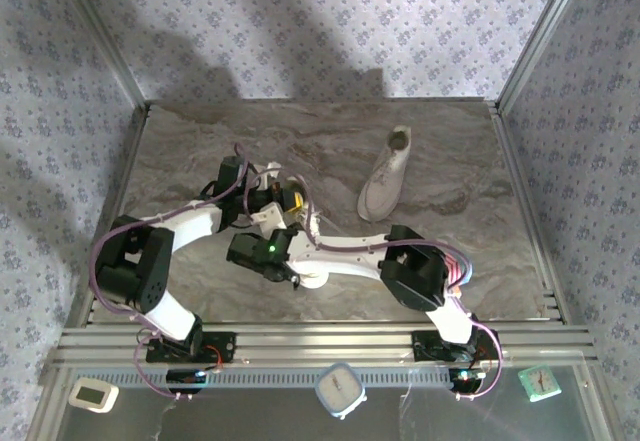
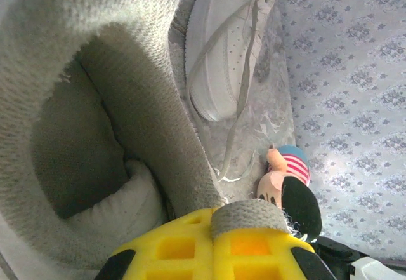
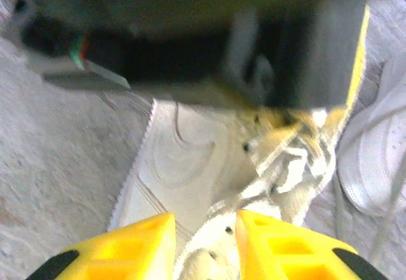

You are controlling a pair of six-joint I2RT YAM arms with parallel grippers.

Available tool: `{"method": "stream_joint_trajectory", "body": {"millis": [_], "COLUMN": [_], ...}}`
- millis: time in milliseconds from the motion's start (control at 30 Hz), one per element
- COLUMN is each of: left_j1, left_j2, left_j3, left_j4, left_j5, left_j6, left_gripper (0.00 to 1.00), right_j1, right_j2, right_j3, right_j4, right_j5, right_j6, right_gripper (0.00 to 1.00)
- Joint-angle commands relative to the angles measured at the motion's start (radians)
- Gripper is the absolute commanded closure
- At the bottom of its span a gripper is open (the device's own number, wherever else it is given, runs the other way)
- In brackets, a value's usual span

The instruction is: Tie the shoes

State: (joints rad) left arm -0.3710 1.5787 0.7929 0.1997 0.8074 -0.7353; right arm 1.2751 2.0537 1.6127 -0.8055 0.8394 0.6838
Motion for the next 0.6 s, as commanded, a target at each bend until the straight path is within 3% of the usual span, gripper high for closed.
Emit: {"method": "stream_joint_trajectory", "body": {"millis": [0, 233, 567], "left_j1": [0.012, 0.032, 0.053], "left_j2": [0.015, 0.05, 0.103], "left_j3": [0.015, -0.006, 0.023], "left_j4": [0.035, 0.175, 0.189], "left_j5": [0.062, 0.103, 0.149], "left_j6": [-0.012, -0.138, -0.205], "left_gripper": [1.0, 1.0, 1.0], "right_j1": [0.014, 0.036, 0.031], "right_j2": [-0.079, -0.133, 0.035], "right_j3": [-0.089, -0.17, 0.034], "right_j4": [0.005, 0.169, 0.003], "right_j5": [0.047, 0.065, 0.072], "right_j6": [0.044, -0.037, -0.032], "right_gripper": [0.68, 0.67, 0.65]}}
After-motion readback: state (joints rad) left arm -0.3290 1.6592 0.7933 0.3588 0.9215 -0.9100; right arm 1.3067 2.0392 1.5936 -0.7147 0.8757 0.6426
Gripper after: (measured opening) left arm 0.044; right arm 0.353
